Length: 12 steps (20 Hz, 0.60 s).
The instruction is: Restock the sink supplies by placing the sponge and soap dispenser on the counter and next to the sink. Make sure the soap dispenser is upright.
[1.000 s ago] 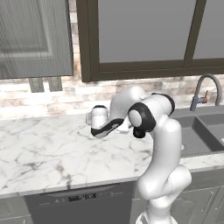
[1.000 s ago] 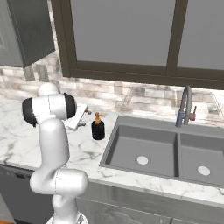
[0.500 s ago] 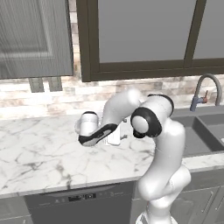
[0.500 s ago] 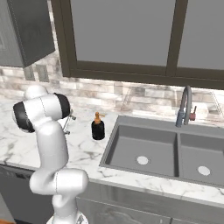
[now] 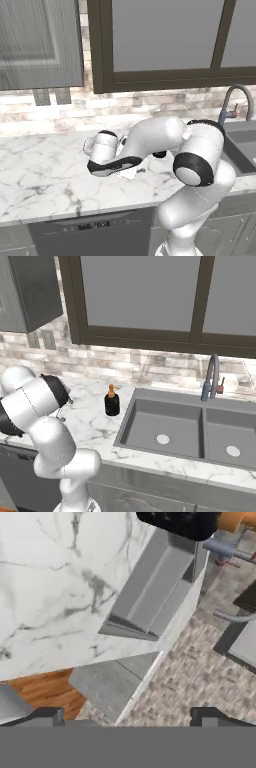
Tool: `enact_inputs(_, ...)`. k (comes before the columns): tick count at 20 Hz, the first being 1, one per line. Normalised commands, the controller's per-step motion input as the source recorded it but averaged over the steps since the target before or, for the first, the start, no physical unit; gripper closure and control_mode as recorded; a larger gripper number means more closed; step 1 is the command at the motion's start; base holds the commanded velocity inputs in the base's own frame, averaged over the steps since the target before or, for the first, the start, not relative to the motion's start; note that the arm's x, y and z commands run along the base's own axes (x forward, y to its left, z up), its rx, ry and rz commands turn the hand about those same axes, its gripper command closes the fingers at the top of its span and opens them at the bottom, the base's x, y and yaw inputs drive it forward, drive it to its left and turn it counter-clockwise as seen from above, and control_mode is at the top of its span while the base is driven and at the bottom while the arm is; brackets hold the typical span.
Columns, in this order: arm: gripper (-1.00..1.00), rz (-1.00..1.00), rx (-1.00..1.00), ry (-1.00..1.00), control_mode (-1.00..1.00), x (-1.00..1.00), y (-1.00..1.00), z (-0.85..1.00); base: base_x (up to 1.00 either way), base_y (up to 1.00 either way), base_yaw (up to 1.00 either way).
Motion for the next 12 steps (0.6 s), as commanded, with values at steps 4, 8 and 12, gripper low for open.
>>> enact_inputs(4,-1.0,-0.03,0.4,-0.33,-1.0,-1.0,-0.09,0.7,0.0,0.0,0.0)
enact_inputs(8,-1.0,-0.01,0.51,-0.23,-1.0,-1.0,-0.15,0.49,0.0,0.0,0.0)
enact_inputs(12,-1.0,0.0,0.47,-0.18,-1.0,-0.72,-0.08,0.14,0.0,0.0,0.0)
